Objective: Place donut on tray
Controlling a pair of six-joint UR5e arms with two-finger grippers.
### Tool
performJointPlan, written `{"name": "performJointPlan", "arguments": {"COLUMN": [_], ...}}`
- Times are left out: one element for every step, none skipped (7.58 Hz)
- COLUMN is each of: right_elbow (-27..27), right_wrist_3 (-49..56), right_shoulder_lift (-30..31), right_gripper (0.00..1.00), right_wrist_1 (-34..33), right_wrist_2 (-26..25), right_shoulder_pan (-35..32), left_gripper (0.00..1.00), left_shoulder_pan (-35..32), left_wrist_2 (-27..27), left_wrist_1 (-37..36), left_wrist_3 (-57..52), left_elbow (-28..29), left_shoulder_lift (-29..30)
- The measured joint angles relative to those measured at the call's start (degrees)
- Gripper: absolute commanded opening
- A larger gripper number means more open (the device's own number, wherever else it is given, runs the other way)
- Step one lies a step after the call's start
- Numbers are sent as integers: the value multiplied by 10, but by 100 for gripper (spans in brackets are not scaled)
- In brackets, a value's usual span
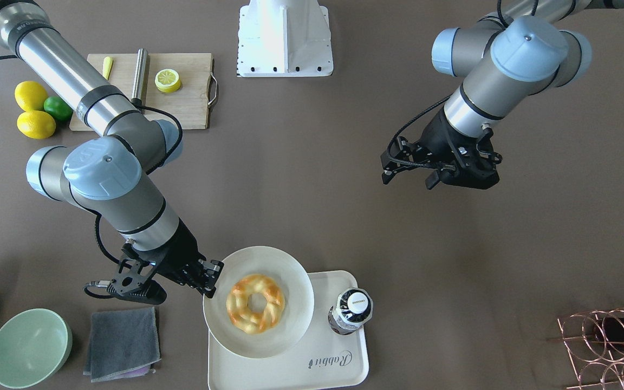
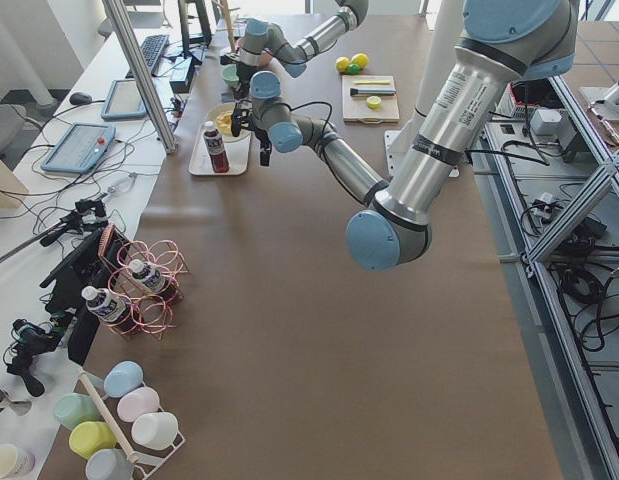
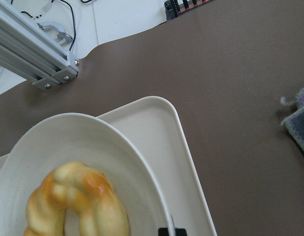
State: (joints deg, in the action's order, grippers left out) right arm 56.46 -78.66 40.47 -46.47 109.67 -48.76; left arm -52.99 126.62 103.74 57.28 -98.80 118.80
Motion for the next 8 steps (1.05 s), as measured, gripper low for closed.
{"name": "performJointPlan", "arguments": {"right_elbow": [-44,-78,-98,-107,-110,-110,-106,-96], "right_wrist_3": [0,0,0,-1,-1,-1,-3,-4], "right_shoulder_lift": [-16,-32,-42,-47,-49,-49,-49,-47], "right_gripper": [0,0,0,4,99,100,100,100], "right_wrist_1": [27,41,47,49,50,50,50,49], "right_wrist_2": [-17,-39,-54,-61,-63,-63,-63,-59], "right_shoulder_pan": [1,5,10,13,15,16,17,15], "left_gripper": [98,98,98,98,98,98,98,98], "left_shoulder_pan": [-5,-7,-8,-9,-11,-12,-12,-12], "left_wrist_2": [1,1,1,1,1,1,2,2], "left_wrist_1": [-6,-9,-9,-9,-9,-9,-9,-9], "left_wrist_3": [-9,-12,-13,-14,-14,-14,-15,-15], "left_elbow": [1,1,2,5,10,16,20,21], "left_shoulder_lift": [-1,-2,-2,-1,0,3,4,5]}}
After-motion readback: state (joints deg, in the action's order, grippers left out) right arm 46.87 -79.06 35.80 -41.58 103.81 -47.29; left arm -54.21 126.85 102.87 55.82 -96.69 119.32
